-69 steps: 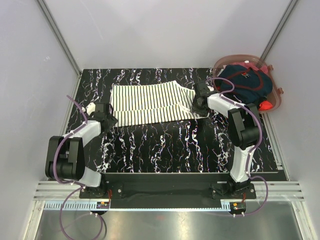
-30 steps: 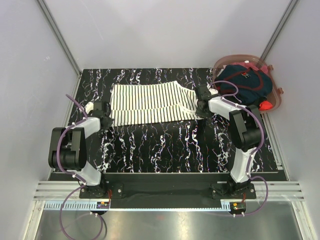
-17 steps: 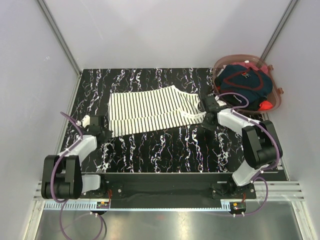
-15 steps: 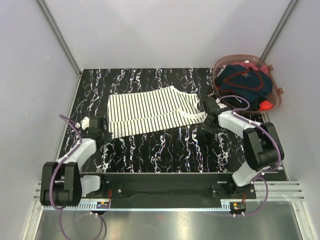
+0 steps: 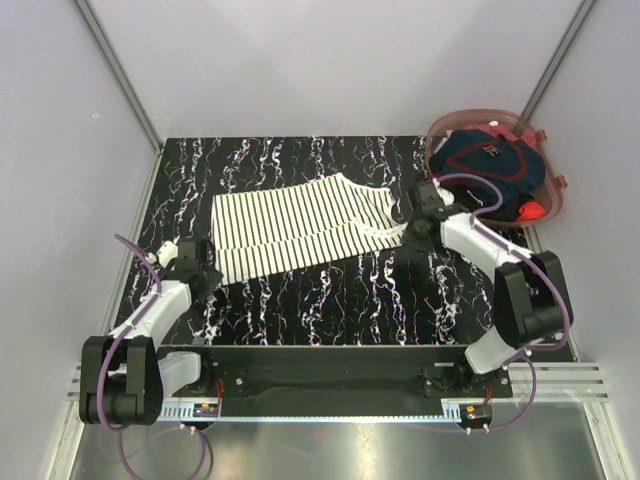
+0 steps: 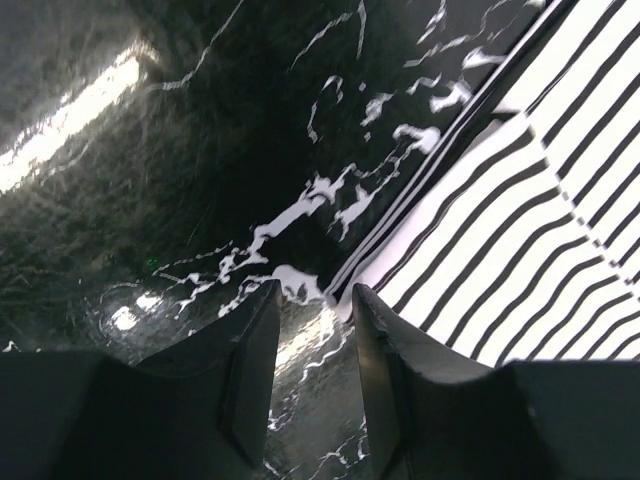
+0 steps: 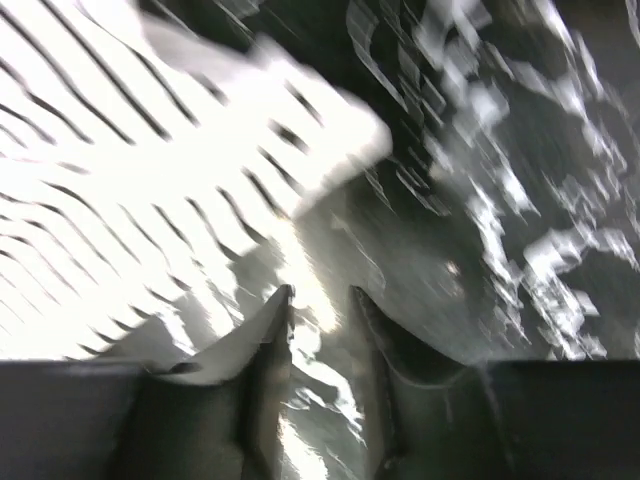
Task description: Fold and stack the tank tops
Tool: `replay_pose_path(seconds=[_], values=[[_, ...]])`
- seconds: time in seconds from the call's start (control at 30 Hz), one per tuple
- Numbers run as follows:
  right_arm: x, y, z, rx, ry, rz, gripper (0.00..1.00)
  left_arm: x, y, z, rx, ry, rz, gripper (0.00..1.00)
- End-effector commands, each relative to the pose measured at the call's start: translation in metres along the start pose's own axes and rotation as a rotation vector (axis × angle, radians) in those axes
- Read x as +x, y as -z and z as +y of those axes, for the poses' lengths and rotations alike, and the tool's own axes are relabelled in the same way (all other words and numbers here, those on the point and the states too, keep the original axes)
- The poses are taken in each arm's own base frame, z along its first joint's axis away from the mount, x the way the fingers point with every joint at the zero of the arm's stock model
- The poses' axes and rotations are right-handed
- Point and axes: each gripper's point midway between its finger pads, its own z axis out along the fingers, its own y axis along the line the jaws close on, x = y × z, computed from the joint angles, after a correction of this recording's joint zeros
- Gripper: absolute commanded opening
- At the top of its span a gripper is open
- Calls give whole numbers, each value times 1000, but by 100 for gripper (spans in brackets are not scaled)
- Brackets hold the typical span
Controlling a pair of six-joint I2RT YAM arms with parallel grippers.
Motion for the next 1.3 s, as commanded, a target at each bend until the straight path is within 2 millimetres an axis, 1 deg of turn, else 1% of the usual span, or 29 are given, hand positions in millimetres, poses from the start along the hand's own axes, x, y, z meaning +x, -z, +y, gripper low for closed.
replay_pose_path(seconds=[0.0, 0.03, 0.07, 0.1, 0.13, 0.17, 0.2, 0.23, 0.27, 0.3, 0.33, 0.37, 0.4, 0.43, 0.47, 0.5, 0.57, 0.63, 0.67, 0.73, 0.9, 1.0, 1.03, 1.07, 1.1, 1.13, 1.17, 1.23, 1.27], values=[[-51, -3, 33, -39, 67, -100, 44, -35, 6, -20, 24, 21, -102, 40], [-58, -4, 38, -38, 68, -111, 47, -38, 7, -23, 31, 22, -108, 41], [-61, -14, 41, -24, 74, -103, 48, -42, 8, -26, 40, 19, -119, 41], [-79, -10, 55, -43, 67, -135, 48, -44, 8, -27, 42, 20, -126, 41], [-84, -12, 59, -38, 63, -133, 49, -46, 8, -26, 33, 23, -137, 41], [-84, -25, 61, -21, 67, -112, 49, -48, 8, -26, 31, 24, -143, 41], [-101, -22, 74, -42, 58, -140, 49, -49, 7, -28, 38, 26, -152, 41], [-107, -26, 75, -35, 50, -142, 49, -49, 6, -28, 40, 26, -153, 41], [-107, -40, 76, -17, 52, -121, 49, -46, 4, -25, 37, 23, -146, 41], [-121, -38, 84, -26, 45, -142, 49, -47, 3, -28, 49, 27, -153, 41], [-127, -41, 87, -23, 40, -146, 49, -45, 2, -28, 54, 26, -145, 41], [-127, -54, 84, -5, 39, -131, 52, -43, 1, -28, 57, 16, -141, 41], [-137, -53, 91, -19, 33, -147, 54, -43, 0, -29, 63, 18, -142, 41], [-141, -55, 92, -14, 34, -152, 54, -42, 0, -30, 66, 17, -140, 41], [-140, -65, 90, 0, 32, -143, 55, -43, -1, -29, 67, 14, -141, 40], [-146, -65, 94, -8, 30, -156, 55, -42, -1, -30, 71, 10, -139, 40], [-145, -77, 94, 2, 43, -144, 54, -43, -1, -31, 79, 7, -142, 40], [-149, -82, 98, -3, 48, -145, 52, -42, -1, -32, 85, 2, -139, 40], [-145, -92, 97, 7, 56, -130, 52, -42, 0, -33, 91, 0, -141, 40], [-144, -99, 100, 5, 63, -117, 52, -43, 0, -35, 96, -4, -141, 40], [-130, -122, 99, 10, 68, -74, 51, -45, 1, -38, 104, -9, -145, 40], [-130, -132, 92, 59, 78, -75, 46, -45, 1, -39, 109, -11, -144, 40], [-128, -138, 88, 82, 87, -69, 36, -45, 1, -40, 110, -13, -143, 40], [-132, -138, 89, 90, 93, -82, 26, -46, 1, -40, 111, -12, -144, 40], [-133, -140, 83, 118, 98, -82, 17, -45, 1, -40, 110, -15, -143, 39], [-135, -145, 76, 160, 110, -96, 13, -46, 1, -40, 112, -14, -145, 39], [-141, -143, 77, 172, 115, -115, 3, -46, 1, -40, 111, -15, -146, 39], [-147, -145, 63, 249, 132, -143, 0, -47, 1, -40, 113, -18, -148, 39], [-156, -143, 64, 258, 133, -169, 0, -46, 0, -41, 115, -19, -148, 39]])
